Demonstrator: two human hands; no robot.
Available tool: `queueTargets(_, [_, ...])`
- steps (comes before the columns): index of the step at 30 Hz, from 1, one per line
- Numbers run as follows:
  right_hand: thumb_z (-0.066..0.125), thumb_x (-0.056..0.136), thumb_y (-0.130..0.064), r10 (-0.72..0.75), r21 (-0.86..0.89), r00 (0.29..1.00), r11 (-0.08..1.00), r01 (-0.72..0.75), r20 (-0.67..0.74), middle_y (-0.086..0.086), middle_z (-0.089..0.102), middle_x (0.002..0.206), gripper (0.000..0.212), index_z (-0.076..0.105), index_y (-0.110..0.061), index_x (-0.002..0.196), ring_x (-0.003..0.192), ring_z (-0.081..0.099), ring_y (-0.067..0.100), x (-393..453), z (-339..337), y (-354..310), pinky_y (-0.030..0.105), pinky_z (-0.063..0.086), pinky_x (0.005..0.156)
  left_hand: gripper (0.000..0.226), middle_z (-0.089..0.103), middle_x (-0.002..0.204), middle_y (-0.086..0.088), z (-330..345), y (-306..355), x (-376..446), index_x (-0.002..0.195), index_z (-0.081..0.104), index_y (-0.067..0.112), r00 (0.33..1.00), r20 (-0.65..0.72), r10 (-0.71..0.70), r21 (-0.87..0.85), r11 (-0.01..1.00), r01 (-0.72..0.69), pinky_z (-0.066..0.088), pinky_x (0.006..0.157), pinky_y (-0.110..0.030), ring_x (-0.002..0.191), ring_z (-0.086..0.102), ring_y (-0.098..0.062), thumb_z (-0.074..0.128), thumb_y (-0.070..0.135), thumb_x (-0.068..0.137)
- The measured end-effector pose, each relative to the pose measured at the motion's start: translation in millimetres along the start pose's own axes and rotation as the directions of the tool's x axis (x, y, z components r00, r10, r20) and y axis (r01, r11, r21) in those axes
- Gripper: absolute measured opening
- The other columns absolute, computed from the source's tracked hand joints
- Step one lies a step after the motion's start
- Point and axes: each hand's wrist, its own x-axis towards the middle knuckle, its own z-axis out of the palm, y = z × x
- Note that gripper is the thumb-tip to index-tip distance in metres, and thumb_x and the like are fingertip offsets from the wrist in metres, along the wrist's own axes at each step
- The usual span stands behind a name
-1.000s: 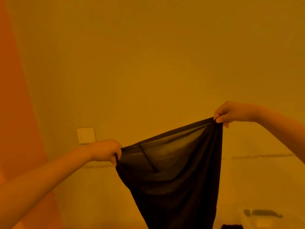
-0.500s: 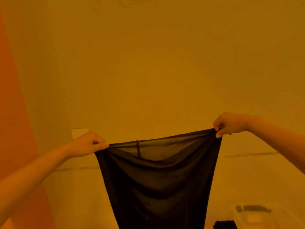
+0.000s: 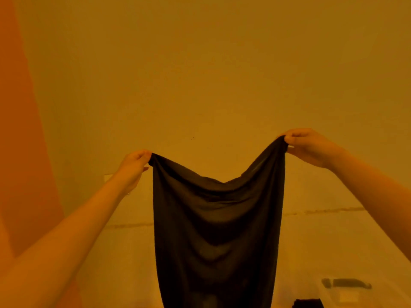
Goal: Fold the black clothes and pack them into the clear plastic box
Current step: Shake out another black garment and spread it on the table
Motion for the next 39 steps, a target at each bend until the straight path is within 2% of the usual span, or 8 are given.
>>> queueTargets(4, [0.089, 0.046, -0.036, 0.01, 0.03, 0.995, 0.999, -0.013, 0.098, -0.005, 0.065, 0.063, 0.028, 0.07, -0.019, 0.057, 0.064, 0.063, 0.007, 20, 41, -12, 0.017, 0.051, 0.063, 0.018, 0.059, 0.087, -0.001, 20, 5, 3, 0.08, 0.058, 0.018, 0.988, 0.144, -0.058, 0.352, 0.936, 0.004, 0.038, 0.068, -0.02, 0.094, 0.053, -0.019, 0.05, 0.016, 0.095])
queueTargets(8, [0.06, 0.081, -0.005, 0.134, -0.173, 0.973, 0.98, -0.102, 0.188, -0.006, 0.064, 0.062, 0.015, 0.067, -0.011, 0.069, 0.06, 0.06, 0.005, 38, 81, -14, 0.016, 0.047, 0.059, 0.03, 0.063, 0.114, 0.003, 84, 33, -23, 0.118, 0.054, 0.02, 0.845, 0.533, 0.034, -0.106, 0.994, 0.027, 0.044, 0.093, -0.025, 0.111, 0.057, -0.011, 0.055, 0.027, 0.089])
queueTargets(10, [0.052, 0.088, -0.003, 0.19, -0.269, 0.958, 0.955, -0.128, 0.216, -0.007, 0.064, 0.062, 0.015, 0.061, -0.007, 0.077, 0.06, 0.059, 0.004, 42, 94, -13, 0.015, 0.046, 0.058, 0.027, 0.068, 0.102, 0.001, 112, 29, -32, 0.116, 0.057, 0.011, 0.773, 0.633, 0.04, -0.14, 0.988, 0.063, 0.049, 0.085, -0.022, 0.097, 0.064, -0.01, 0.056, 0.019, 0.09])
queueTargets(16, [0.051, 0.091, -0.005, 0.313, -0.394, 0.939, 0.889, -0.236, 0.144, -0.009, 0.063, 0.057, 0.021, 0.061, -0.009, 0.072, 0.054, 0.058, 0.001, 30, 71, -6, 0.013, 0.047, 0.055, 0.026, 0.07, 0.068, 0.006, 98, 0, -21, 0.08, 0.068, 0.013, 0.829, 0.557, -0.055, -0.155, 0.973, 0.168, 0.051, 0.059, -0.014, 0.061, 0.064, -0.002, 0.047, 0.015, 0.095])
queueTargets(21, [0.066, 0.084, -0.012, 0.236, -0.757, 0.972, 0.639, -0.137, 0.022, -0.008, 0.063, 0.063, 0.012, 0.067, -0.013, 0.072, 0.057, 0.055, -0.004, 22, 43, -10, 0.012, 0.041, 0.059, 0.061, 0.072, 0.074, -0.002, 63, -9, -10, 0.078, 0.074, 0.008, 0.612, 0.781, -0.127, 0.04, 0.987, 0.153, 0.053, 0.057, -0.017, 0.062, 0.067, -0.008, 0.087, 0.054, 0.041])
queueTargets(29, [0.067, 0.082, -0.015, 0.276, -0.864, 0.961, 0.48, -0.15, -0.013, -0.001, 0.047, 0.054, 0.025, 0.061, -0.01, 0.059, 0.044, 0.043, 0.0, 14, 24, -9, 0.009, 0.031, 0.046, 0.061, 0.074, 0.084, -0.001, 32, 8, -1, 0.076, 0.077, 0.014, 0.385, 0.829, -0.406, 0.392, 0.912, 0.12, 0.054, 0.065, -0.019, 0.076, 0.07, -0.009, 0.091, 0.051, 0.029])
queueTargets(33, [0.07, 0.08, -0.016, 0.388, -0.887, 0.922, 0.423, -0.183, -0.005, 0.002, 0.046, 0.057, 0.022, 0.063, 0.001, 0.068, 0.044, 0.041, 0.003, 5, 22, 3, 0.011, 0.03, 0.044, 0.036, 0.071, 0.084, 0.0, 17, 0, 10, 0.087, 0.068, 0.011, 0.536, 0.646, -0.544, 0.695, 0.709, -0.118, 0.05, 0.065, -0.012, 0.069, 0.066, 0.0, 0.075, 0.041, 0.068])
queueTargets(39, [0.069, 0.082, -0.016, 0.502, -0.882, 0.865, 0.415, -0.223, 0.017, 0.0, 0.063, 0.068, 0.01, 0.07, -0.006, 0.08, 0.063, 0.057, 0.011, -1, 26, 17, 0.021, 0.044, 0.061, 0.013, 0.063, 0.083, 0.004, -2, -2, 24, 0.09, 0.064, 0.015, 0.777, 0.541, -0.321, 0.763, 0.576, -0.292, 0.042, 0.067, -0.012, 0.073, 0.059, -0.003, 0.052, 0.016, 0.094])
